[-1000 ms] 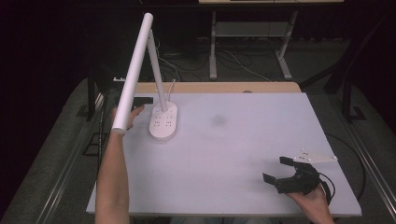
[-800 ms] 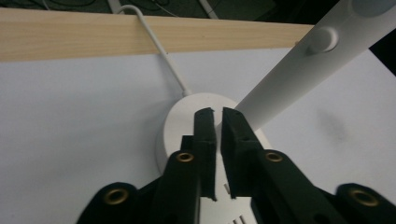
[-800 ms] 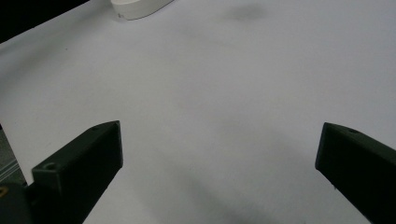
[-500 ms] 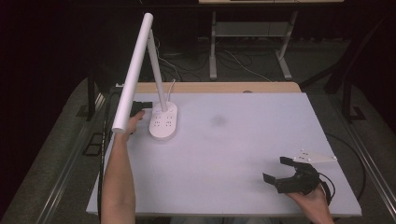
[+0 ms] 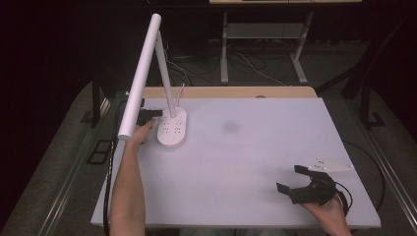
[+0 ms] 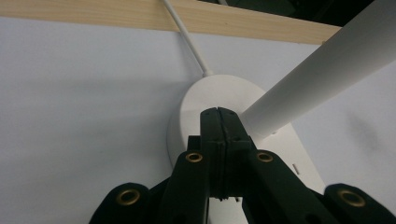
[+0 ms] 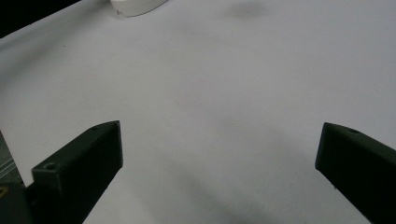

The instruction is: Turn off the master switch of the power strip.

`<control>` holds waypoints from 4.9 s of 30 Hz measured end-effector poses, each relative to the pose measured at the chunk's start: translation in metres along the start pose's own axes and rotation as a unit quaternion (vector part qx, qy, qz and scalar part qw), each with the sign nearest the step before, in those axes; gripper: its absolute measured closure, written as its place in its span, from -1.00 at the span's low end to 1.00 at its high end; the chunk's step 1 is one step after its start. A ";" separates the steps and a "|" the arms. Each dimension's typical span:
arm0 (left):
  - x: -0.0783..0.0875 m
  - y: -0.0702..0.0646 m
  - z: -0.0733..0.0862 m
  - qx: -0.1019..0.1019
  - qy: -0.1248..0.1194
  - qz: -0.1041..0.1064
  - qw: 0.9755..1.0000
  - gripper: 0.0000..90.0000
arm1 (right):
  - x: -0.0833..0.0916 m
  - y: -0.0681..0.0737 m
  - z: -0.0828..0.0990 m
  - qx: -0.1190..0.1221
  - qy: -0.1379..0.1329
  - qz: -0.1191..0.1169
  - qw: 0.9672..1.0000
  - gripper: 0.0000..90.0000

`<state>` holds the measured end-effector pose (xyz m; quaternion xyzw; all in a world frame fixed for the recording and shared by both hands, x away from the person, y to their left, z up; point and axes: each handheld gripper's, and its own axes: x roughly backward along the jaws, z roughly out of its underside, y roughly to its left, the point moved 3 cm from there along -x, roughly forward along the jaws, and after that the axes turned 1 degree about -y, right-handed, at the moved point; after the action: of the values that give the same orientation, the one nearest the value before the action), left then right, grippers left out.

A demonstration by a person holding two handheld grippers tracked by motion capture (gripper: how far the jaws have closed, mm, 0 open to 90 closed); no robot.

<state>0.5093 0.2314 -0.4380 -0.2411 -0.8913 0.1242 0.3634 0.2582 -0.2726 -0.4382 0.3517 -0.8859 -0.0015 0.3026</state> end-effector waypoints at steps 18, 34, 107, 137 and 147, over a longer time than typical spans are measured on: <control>-0.013 -0.003 0.005 0.021 0.000 0.010 1.000 0.97 | 0.000 -0.001 0.000 0.002 0.003 -0.002 1.000 -0.99; -0.020 -0.008 0.006 0.007 -0.006 -0.007 1.000 1.00 | -0.001 0.000 0.001 0.008 0.006 -0.004 1.000 -0.99; 0.072 -0.030 0.013 0.002 -0.099 0.022 0.995 0.51 | 0.003 0.004 -0.002 0.024 -0.002 -0.006 1.000 -0.99; 0.118 -0.065 0.069 -0.045 -0.091 0.076 0.992 -1.00 | 0.005 0.005 -0.003 0.024 -0.006 -0.007 1.000 -0.99; 0.129 -0.081 0.091 -0.058 -0.098 0.097 0.989 -1.00 | 0.005 0.006 -0.003 0.025 -0.007 -0.007 1.000 -0.99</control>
<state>0.3377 0.2250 -0.3944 -0.3337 -0.9007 0.1297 0.2463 0.2534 -0.2704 -0.4314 0.3655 -0.8851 0.0161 0.2876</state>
